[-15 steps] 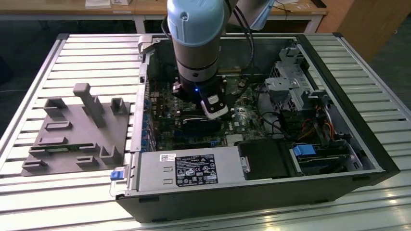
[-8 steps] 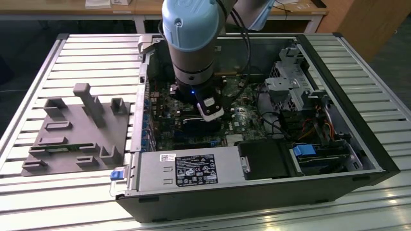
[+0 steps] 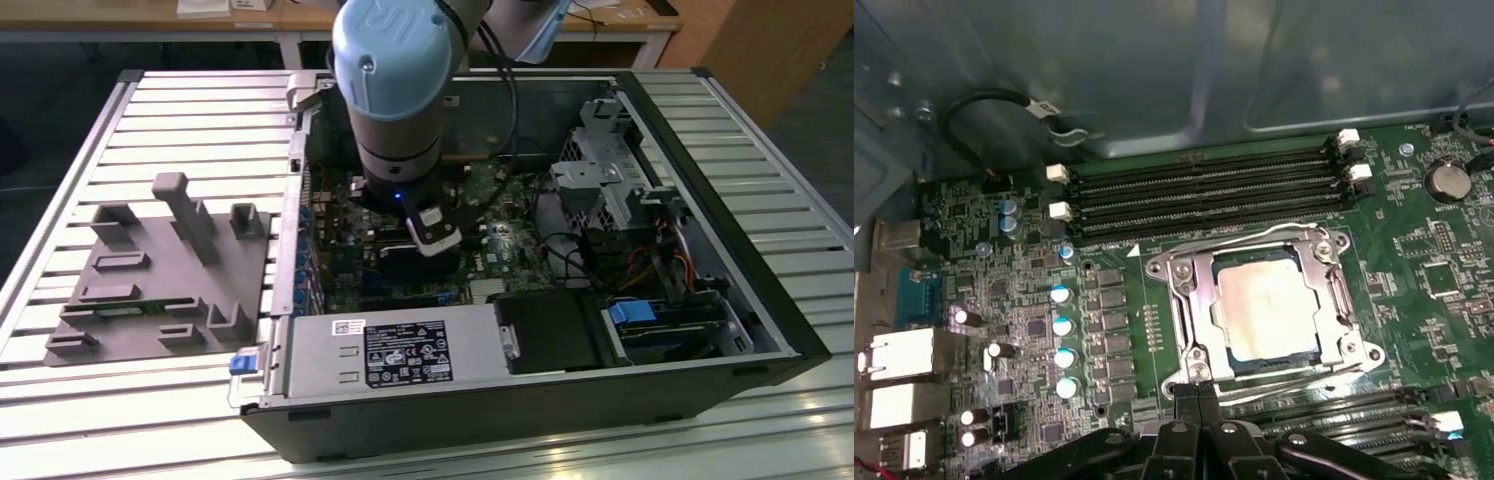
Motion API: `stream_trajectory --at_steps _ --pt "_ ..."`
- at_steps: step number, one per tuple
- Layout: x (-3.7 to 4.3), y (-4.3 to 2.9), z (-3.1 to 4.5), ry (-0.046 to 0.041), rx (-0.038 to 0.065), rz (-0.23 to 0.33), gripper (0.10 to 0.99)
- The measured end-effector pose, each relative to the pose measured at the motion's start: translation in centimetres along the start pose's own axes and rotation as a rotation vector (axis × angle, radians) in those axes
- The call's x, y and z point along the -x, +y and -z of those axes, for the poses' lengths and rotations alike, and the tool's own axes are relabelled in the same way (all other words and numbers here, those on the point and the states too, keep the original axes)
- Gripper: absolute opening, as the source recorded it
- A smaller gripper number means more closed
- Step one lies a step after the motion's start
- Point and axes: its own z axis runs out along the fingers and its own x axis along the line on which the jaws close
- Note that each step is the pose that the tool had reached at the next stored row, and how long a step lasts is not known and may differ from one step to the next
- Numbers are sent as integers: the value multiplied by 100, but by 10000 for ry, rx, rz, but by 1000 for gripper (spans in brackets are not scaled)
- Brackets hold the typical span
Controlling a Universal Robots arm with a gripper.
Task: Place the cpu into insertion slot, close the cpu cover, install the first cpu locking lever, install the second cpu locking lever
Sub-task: 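Install the second cpu locking lever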
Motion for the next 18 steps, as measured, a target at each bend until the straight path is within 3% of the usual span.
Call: stream_trajectory --at_steps 5,18 --pt "-22 -31 -20 14 93 -10 102" --pt "-94 -57 -80 30 179 -16 102"
